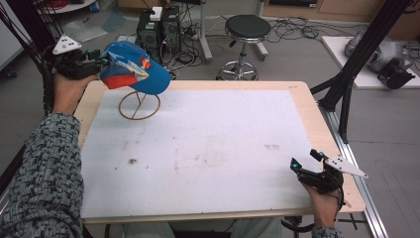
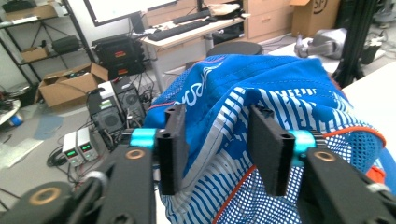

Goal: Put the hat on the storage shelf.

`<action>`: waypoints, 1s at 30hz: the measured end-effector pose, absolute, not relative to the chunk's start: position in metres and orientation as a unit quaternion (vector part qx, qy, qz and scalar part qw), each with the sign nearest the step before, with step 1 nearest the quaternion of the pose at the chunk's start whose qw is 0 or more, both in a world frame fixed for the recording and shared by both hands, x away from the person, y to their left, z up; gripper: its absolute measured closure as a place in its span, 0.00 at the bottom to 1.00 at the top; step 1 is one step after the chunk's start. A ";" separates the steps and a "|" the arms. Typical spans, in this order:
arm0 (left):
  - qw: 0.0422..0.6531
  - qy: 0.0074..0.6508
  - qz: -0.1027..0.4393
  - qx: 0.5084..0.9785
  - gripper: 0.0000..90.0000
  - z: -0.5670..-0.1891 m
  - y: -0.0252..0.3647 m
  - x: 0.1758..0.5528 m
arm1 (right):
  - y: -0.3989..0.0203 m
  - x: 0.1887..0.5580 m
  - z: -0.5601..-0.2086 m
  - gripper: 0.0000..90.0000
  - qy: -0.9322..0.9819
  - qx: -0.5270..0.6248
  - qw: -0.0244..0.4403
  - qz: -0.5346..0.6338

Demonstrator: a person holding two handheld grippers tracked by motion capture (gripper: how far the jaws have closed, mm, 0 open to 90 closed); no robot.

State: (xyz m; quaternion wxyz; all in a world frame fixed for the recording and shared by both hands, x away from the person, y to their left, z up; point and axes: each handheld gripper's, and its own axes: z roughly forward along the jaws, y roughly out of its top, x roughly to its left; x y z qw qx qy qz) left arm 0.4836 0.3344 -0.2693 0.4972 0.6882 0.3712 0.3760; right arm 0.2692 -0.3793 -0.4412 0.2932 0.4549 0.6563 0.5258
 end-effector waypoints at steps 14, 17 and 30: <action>0.505 0.372 0.382 0.679 0.47 -0.265 0.342 0.463 | -0.375 0.273 -0.441 0.13 0.658 0.449 0.290 0.530; 0.507 0.371 0.383 0.678 0.47 -0.264 0.343 0.457 | -0.370 0.278 -0.440 0.13 0.662 0.444 0.286 0.532; 0.504 0.373 0.386 0.677 0.44 -0.273 0.344 0.423 | -0.351 0.298 -0.440 0.13 0.664 0.429 0.287 0.540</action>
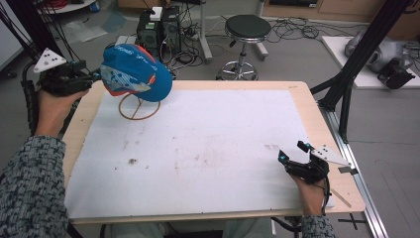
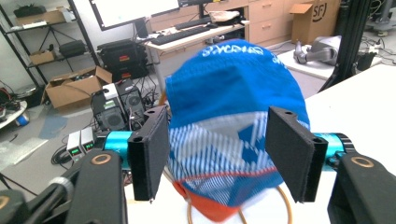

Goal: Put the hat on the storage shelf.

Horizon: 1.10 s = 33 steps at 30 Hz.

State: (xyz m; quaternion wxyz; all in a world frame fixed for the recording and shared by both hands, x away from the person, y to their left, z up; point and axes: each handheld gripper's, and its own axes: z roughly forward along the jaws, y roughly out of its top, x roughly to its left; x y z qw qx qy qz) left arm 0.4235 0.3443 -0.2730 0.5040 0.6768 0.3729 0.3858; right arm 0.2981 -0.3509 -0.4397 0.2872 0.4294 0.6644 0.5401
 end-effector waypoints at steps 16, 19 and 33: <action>0.517 0.390 0.386 0.657 0.39 -0.295 0.327 0.362 | -0.346 0.303 -0.439 0.13 0.658 0.431 0.281 0.550; 0.514 0.394 0.391 0.654 0.37 -0.296 0.322 0.353 | -0.346 0.302 -0.439 0.13 0.657 0.433 0.280 0.550; 0.517 0.387 0.408 0.645 0.29 -0.325 0.287 0.302 | -0.346 0.303 -0.439 0.13 0.658 0.431 0.279 0.552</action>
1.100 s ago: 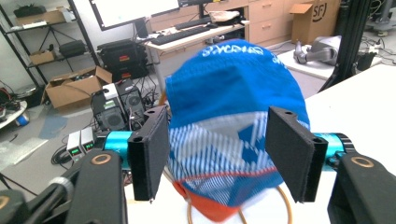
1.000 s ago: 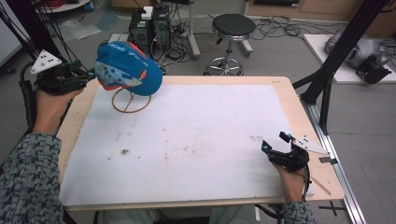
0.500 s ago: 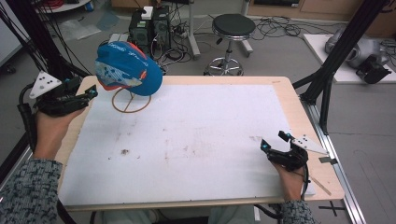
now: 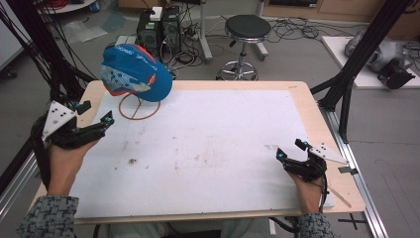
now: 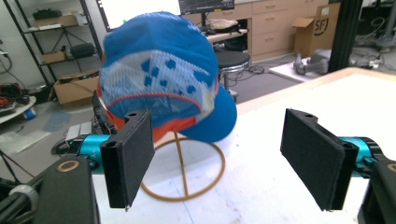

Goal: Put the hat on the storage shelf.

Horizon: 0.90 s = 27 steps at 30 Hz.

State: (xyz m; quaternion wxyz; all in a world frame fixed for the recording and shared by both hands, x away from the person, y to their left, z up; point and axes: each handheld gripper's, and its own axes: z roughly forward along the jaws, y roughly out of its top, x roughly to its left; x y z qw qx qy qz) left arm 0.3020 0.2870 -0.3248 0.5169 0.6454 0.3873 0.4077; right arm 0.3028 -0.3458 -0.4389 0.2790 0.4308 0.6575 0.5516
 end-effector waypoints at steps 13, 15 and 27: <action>0.531 0.424 0.388 0.622 0.28 -0.359 0.280 0.279 | -0.345 0.303 -0.439 0.13 0.658 0.431 0.280 0.550; 0.534 0.428 0.381 0.622 0.28 -0.368 0.280 0.275 | -0.344 0.303 -0.439 0.13 0.659 0.428 0.282 0.550; 0.531 0.432 0.381 0.621 0.28 -0.382 0.287 0.270 | -0.343 0.301 -0.438 0.13 0.662 0.430 0.283 0.546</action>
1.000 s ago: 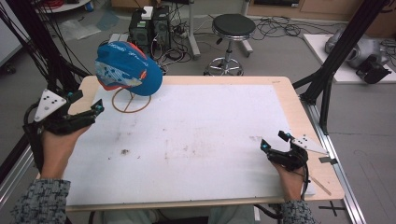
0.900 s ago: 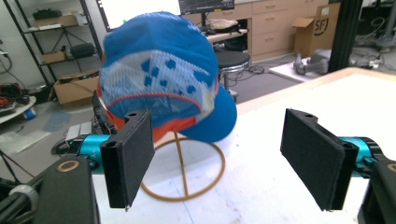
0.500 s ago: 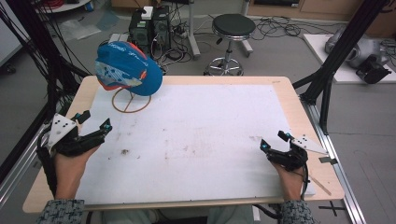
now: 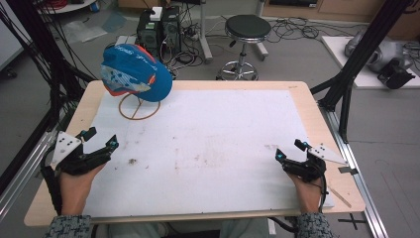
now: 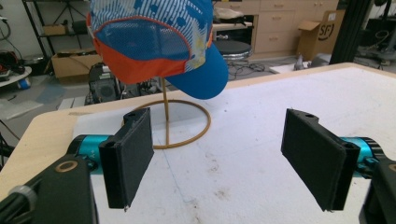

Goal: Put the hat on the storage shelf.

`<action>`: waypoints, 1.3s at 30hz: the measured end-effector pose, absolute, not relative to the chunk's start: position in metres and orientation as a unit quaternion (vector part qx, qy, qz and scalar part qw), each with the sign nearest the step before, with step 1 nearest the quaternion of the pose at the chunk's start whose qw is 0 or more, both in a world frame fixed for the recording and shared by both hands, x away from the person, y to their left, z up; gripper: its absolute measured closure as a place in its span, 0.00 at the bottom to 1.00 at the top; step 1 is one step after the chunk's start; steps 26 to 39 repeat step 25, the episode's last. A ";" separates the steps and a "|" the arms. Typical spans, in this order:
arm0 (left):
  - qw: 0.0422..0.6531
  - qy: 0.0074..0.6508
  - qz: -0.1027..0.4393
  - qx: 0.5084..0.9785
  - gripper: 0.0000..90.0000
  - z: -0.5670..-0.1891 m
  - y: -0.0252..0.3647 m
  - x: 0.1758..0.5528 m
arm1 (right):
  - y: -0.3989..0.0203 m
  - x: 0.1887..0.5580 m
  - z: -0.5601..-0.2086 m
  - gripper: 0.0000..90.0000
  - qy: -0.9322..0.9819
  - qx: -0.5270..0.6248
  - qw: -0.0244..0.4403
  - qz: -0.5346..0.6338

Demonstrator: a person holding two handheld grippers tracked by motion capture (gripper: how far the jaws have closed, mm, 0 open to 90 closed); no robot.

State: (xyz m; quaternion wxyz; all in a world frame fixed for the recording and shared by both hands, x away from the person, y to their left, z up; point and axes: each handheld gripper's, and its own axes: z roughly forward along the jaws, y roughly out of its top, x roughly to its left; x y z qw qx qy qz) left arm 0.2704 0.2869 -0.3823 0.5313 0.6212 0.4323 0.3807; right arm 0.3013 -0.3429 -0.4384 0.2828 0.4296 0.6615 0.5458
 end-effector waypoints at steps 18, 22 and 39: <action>0.528 0.431 0.362 0.636 0.28 -0.397 0.277 0.278 | -0.342 0.298 -0.438 0.13 0.666 0.429 0.286 0.538; 0.524 0.433 0.359 0.639 0.28 -0.401 0.277 0.280 | -0.342 0.298 -0.438 0.13 0.668 0.430 0.286 0.536; 0.520 0.435 0.361 0.641 0.28 -0.403 0.279 0.281 | -0.342 0.298 -0.438 0.13 0.669 0.430 0.288 0.534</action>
